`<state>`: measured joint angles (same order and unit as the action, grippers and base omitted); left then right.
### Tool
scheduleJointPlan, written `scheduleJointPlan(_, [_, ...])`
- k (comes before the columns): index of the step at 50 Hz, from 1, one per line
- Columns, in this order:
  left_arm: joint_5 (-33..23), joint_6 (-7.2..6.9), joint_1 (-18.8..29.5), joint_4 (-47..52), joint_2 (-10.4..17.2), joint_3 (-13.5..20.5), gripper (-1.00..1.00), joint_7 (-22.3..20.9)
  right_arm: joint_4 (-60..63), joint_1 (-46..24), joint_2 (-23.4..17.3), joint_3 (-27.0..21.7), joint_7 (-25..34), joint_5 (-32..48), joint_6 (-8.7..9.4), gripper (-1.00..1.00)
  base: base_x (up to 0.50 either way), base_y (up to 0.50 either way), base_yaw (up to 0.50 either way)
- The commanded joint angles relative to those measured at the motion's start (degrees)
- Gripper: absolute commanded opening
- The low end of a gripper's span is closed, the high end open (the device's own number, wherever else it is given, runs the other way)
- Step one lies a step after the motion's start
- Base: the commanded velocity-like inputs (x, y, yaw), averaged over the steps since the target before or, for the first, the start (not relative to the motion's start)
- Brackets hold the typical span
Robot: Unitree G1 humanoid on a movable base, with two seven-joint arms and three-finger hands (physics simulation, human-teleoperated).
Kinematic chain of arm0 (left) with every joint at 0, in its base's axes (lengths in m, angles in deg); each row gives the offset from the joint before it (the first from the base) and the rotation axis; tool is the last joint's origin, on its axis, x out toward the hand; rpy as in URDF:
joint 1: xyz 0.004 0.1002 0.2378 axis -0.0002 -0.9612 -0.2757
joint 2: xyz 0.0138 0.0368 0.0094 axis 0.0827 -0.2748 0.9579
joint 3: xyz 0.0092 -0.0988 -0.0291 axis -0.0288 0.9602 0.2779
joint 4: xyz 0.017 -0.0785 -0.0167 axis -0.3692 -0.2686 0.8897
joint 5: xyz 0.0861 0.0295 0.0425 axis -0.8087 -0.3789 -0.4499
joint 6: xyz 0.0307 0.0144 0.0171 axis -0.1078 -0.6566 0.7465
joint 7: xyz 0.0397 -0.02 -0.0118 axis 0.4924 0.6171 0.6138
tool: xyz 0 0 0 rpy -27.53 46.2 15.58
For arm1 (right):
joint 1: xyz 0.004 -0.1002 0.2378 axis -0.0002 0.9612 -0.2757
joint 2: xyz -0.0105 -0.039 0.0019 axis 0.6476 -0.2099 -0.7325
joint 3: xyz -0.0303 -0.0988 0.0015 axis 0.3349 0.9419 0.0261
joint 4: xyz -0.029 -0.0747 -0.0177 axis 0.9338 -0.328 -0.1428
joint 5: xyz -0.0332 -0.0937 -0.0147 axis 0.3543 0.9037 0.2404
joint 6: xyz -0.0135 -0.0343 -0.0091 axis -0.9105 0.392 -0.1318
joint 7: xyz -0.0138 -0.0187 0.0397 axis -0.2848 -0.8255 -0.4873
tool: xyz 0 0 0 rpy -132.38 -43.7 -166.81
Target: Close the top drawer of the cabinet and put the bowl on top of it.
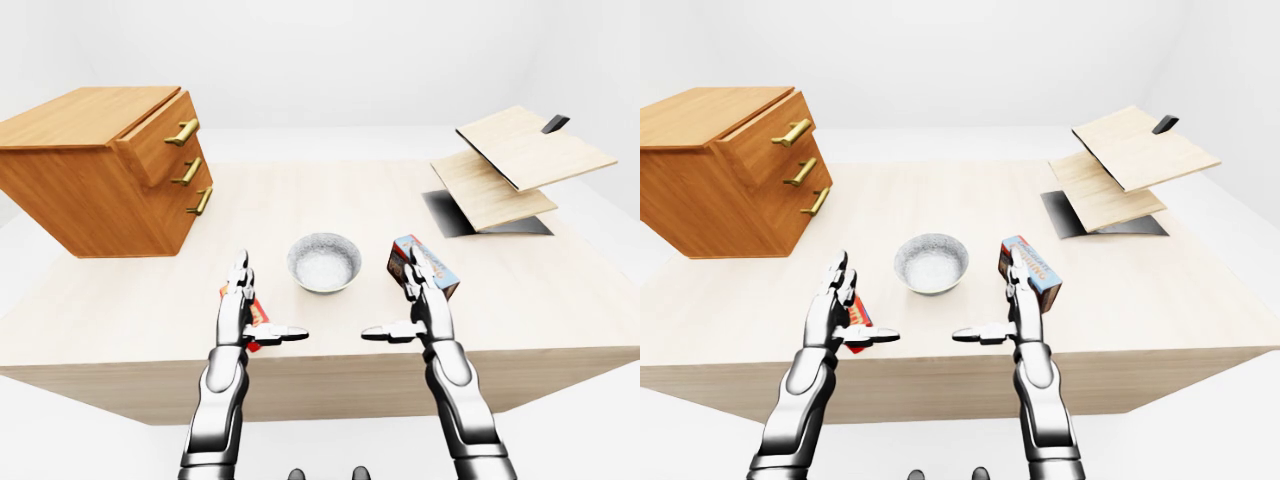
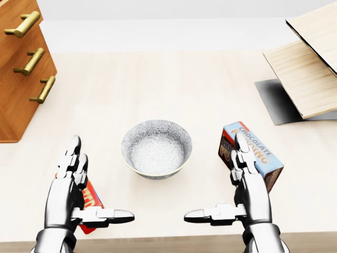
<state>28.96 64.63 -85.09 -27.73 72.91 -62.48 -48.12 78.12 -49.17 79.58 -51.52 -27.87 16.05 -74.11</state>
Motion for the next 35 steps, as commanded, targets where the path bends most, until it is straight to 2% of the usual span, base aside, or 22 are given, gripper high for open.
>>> scheduleJointPlan(1, [1.02,-1.79,-0.21,1.19,0.95,1.7,1.0,-1.96,1.7,1.14,-0.35,-0.64,1.31,0.25,0.67,1.0,0.0,0.0,0.0])
scheduleJointPlan(4, [1.24,-2.3,-0.69,2.42,0.98,1.86,1.0,-2.36,3.51,1.99,-0.34,-0.66,1.43,0.11,0.82,1.0,0.0,0.0,0.0])
scheduleJointPlan(5, [1.15,-2.44,-0.85,2.84,1.01,1.81,1.0,-2.53,3.68,2.2,-0.22,-0.62,0.85,0.63,-0.26,1.0,0.0,0.0,0.0])
scheduleJointPlan(6, [0.99,-2.47,-0.98,3.17,0.99,1.81,1.0,-2.52,3.66,2.15,-0.13,-0.74,0.56,0.58,-0.28,1.0,0.0,0.0,0.0])
scheduleJointPlan(10, [-0.21,-2.73,-1.74,4.98,0.88,1.94,1.0,-1.54,5.76,2.99,-0.23,-0.66,0.71,0.37,0.49,1.0,0.0,0.0,0.0])
scheduleJointPlan(12, [-0.48,-2.75,-1.91,5.25,0.87,1.8,1.0,-1.64,6.69,3.64,-0.36,-0.44,1.52,0.26,0.25,1.0,0.0,0.0,0.0])
scheduleJointPlan(17, [-1.16,-3.62,-3.68,8.91,0.63,1.07,1.0,-2.28,10.82,5.77,-0.14,-0.19,1.83,0.42,0.75,1.0,0.0,0.0,0.0])
scheduleJointPlan(19, [-1.65,-3.92,-4.63,10.81,0.47,0.74,1.0,-2.32,13.27,7.06,-0.14,-0.01,2.32,0.24,1.64,1.0,0.0,0.0,0.0])
scheduleJointPlan(21, [-2.66,-3.7,-5.37,11.8,0.35,0.21,1.0,-2.17,15.06,8.41,0.21,0.05,1.45,0.89,0.16,1.0,0.0,0.0,0.0])
scheduleJointPlan(23, [-2.54,-4.02,-5.55,12.38,0.28,0.28,1.0,-2.32,16.11,8.96,0.23,0.34,1.43,1.03,0.88,1.0,0.0,0.0,0.0])
scheduleJointPlan(26, [-2.39,-4.37,-5.84,13.73,0.32,0.54,1.0,-2.54,17.37,9.81,0.21,0.35,1.79,0.56,0.85,1.0,0.0,0.0,0.0])
scheduleJointPlan(28, [-2.28,-4.37,-6.07,14.77,0.36,0.85,1.0,-2.64,19.73,11.13,0.11,0.57,2.43,0.21,1.67,1.0,0.0,0.0,0.0])
scheduleJointPlan(30, [-2.25,-4.37,-6.22,15.17,0.34,0.82,1.0,-2.83,20.62,11.82,0.13,0.72,2.66,0.16,1.44,1.0,0.0,0.0,0.0])
scheduleJointPlan(32, [-2.48,-4.37,-7.05,17.68,0.33,0.7,1.0,-3.01,23.65,14.12,0.41,0.89,2.34,0.21,-0.26,1.0,0.0,0.0,0.0])
scheduleJointPlan(35, [-2.73,-4.37,-8.34,20.4,0.21,0.68,1.0,-3.26,25.94,15.6,0.31,1.12,2.64,-0.14,0.31,1.0,0.0,0.0,0.0])
